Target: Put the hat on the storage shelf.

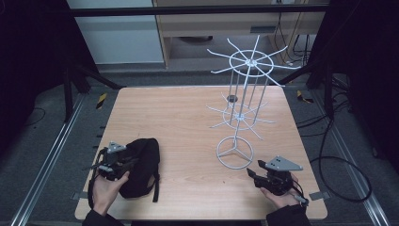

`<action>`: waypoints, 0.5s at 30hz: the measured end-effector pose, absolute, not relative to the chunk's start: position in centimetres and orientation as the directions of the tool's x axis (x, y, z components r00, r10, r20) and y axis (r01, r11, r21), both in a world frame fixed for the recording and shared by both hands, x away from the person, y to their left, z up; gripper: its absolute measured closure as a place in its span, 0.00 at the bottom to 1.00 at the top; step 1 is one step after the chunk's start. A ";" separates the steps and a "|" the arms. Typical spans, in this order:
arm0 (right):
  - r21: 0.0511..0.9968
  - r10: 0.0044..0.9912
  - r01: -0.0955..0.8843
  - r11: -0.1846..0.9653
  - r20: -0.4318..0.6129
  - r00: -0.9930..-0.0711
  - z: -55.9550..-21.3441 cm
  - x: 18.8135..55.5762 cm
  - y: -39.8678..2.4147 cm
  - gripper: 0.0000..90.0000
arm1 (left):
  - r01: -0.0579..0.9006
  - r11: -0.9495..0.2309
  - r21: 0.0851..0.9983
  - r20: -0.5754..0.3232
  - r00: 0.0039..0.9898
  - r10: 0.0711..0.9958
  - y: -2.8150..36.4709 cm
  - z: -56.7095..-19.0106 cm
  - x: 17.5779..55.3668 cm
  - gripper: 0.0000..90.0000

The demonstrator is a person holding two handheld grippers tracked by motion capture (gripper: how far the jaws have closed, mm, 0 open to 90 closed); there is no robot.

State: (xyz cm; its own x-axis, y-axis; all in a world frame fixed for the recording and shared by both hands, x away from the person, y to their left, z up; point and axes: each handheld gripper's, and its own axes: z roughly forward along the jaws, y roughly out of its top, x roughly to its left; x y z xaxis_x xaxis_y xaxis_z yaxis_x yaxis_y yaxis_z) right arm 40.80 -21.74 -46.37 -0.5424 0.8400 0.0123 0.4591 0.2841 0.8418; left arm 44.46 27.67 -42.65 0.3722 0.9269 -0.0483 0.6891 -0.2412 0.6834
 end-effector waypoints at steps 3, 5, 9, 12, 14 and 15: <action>0.841 0.841 0.462 0.282 0.015 -0.541 -46.4 40.8 -21.8 0.50 | 0.660 -0.220 0.719 -0.048 0.362 0.931 28.1 -42.1 44.1 0.89; 0.842 0.844 0.461 0.280 0.012 -0.536 -46.5 40.9 -21.9 0.50 | 0.631 -0.212 0.747 -0.045 0.365 0.930 28.2 -41.6 43.7 0.90; 0.844 0.853 0.466 0.266 0.018 -0.521 -46.8 41.0 -22.1 0.48 | 0.556 -0.192 0.809 -0.043 0.382 0.923 28.1 -40.1 42.8 0.90; 0.846 0.858 0.466 0.259 0.019 -0.512 -46.8 41.0 -22.3 0.47 | 0.488 -0.175 0.855 -0.048 0.411 0.910 28.0 -38.9 42.0 0.90; 0.849 0.862 0.465 0.252 0.021 -0.507 -46.8 41.0 -22.4 0.47 | 0.446 -0.151 0.882 -0.065 0.432 0.900 27.9 -38.1 41.5 0.90; 0.850 0.863 0.463 0.252 0.019 -0.504 -46.8 41.1 -22.4 0.46 | 0.424 -0.134 0.896 -0.076 0.442 0.894 27.9 -37.7 41.2 0.91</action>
